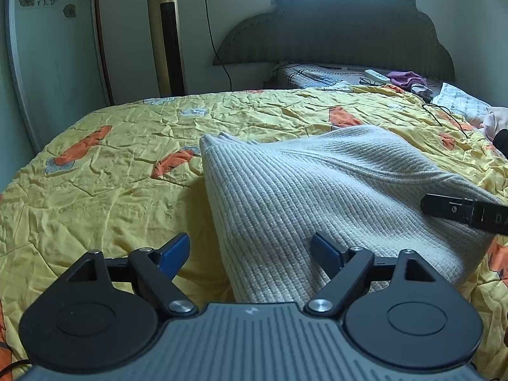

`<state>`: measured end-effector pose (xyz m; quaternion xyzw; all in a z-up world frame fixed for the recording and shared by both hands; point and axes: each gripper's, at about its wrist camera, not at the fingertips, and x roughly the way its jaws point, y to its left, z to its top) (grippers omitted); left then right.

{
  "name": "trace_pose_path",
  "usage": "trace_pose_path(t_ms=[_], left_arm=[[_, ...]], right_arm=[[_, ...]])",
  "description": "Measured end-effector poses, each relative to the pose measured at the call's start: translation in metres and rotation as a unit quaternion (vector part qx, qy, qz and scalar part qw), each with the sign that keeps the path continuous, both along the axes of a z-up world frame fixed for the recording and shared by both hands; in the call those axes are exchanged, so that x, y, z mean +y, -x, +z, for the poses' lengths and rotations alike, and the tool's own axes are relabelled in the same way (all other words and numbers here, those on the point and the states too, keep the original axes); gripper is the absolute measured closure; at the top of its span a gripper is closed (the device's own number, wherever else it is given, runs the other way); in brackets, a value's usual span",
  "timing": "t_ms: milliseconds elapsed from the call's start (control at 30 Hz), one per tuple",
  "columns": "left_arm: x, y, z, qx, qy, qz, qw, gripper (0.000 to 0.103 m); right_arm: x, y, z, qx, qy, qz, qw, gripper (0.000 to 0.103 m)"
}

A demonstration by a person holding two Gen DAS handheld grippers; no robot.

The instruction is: Fold small clothes

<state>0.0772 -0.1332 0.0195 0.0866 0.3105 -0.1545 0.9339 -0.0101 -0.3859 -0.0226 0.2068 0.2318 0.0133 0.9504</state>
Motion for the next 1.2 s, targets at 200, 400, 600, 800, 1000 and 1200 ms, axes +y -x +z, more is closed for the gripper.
trace_pose_path(t_ms=[200, 400, 600, 800, 1000, 1200], left_arm=[[0.005, -0.004, -0.003, 0.002, 0.009, 0.003, 1.0000, 0.007], [0.034, -0.029, -0.017, 0.104, 0.129, -0.026, 0.9859, 0.006], [0.066, -0.069, -0.043, 0.227, 0.275, -0.043, 0.9333, 0.002], [0.060, -0.098, -0.051, 0.285, 0.331, -0.075, 0.8963, 0.003], [0.041, -0.091, -0.034, 0.209, 0.256, -0.096, 0.9390, 0.041], [0.028, -0.093, 0.002, 0.112, 0.171, -0.132, 0.9699, 0.051]], right_arm=[[0.021, 0.005, 0.012, 0.002, 0.097, 0.009, 0.995, 0.036], [0.014, 0.006, 0.012, 0.010, 0.171, -0.036, 0.985, 0.010], [-0.042, -0.034, -0.008, 0.068, -0.009, 0.059, 0.996, 0.012], [-0.072, -0.076, -0.032, 0.095, -0.145, 0.171, 0.970, 0.023], [-0.062, -0.086, -0.032, 0.102, -0.155, 0.174, 0.967, 0.037], [-0.053, -0.071, -0.032, 0.076, -0.200, 0.146, 0.966, 0.043]])
